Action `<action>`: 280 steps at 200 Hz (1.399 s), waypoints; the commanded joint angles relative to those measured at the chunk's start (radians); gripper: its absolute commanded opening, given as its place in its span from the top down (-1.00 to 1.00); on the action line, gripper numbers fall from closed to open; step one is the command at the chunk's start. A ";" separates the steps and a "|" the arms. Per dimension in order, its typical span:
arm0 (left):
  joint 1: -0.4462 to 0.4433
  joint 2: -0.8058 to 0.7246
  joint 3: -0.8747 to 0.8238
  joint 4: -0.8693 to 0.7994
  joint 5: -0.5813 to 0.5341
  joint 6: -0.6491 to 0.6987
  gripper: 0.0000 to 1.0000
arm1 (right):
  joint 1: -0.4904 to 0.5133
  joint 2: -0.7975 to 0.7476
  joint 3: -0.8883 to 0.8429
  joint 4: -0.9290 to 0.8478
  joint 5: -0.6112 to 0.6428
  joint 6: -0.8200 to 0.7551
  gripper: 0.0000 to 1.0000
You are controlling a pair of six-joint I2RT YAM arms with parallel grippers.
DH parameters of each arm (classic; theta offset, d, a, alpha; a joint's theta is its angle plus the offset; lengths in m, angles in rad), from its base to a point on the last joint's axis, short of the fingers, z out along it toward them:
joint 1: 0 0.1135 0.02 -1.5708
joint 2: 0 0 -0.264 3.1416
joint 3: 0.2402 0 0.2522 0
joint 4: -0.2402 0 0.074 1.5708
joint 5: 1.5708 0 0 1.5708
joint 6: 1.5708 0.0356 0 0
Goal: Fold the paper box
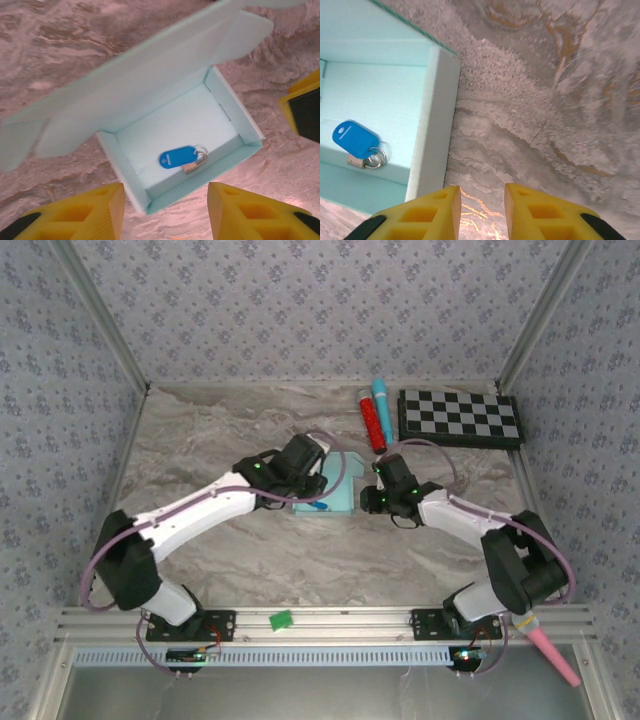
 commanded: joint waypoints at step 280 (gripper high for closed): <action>0.465 0.008 -0.271 0.457 0.647 0.255 -0.11 | -0.151 0.020 0.147 0.131 -0.353 -0.583 0.00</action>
